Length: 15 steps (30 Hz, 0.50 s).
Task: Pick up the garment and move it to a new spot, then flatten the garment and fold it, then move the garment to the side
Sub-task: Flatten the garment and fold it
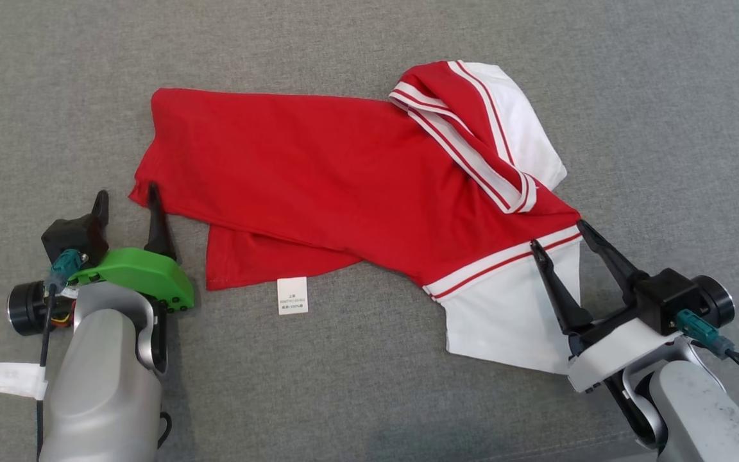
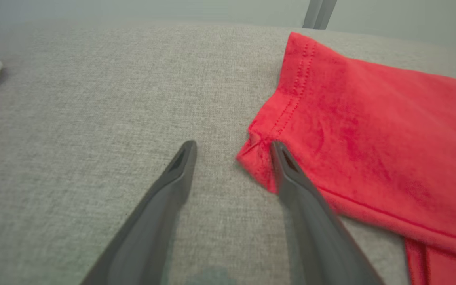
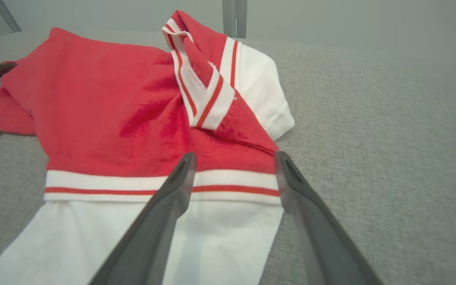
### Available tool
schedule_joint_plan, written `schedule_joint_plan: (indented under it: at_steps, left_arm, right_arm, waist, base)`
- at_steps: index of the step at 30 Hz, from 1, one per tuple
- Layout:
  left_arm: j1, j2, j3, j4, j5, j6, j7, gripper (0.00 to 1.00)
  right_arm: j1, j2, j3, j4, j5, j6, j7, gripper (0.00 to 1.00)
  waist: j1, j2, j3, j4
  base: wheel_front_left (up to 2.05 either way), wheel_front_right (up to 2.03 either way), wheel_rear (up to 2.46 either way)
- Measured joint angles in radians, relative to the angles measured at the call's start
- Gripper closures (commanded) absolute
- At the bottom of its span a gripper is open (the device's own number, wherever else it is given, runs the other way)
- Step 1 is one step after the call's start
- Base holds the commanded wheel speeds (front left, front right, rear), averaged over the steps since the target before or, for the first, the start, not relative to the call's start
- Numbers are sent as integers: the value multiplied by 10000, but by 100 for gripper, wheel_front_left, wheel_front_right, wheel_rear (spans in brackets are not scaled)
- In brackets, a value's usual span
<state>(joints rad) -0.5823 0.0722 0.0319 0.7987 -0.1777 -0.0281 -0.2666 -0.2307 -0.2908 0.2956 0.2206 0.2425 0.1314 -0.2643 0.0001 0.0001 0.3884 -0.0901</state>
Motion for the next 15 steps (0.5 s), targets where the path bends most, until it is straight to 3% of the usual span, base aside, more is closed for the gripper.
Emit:
schedule_joint_plan:
  at_steps: [1, 8, 15]
  left_arm:
    - [-27, -2, -12, 58, 42, -73, 0, 100]
    - [-35, -56, 15, 12, 144, -351, 4, 100]
    - [824, -182, 174, -1246, 209, -487, 17, 100]
  right_arm:
    - [9, 8, -63, 6, 2, 0, 0, 0]
    - [38, 96, -174, 82, -33, 0, 0, 0]
    - [291, 318, -157, 420, 4, 0, 0, 0]
  waist:
    - [0, 0, 34, -45]
    - [0, 0, -61, -46]
    - [0, 0, -614, 117]
  base:
    - [0, 0, 0]
    - [0, 0, 0]
    - [0, 0, 0]
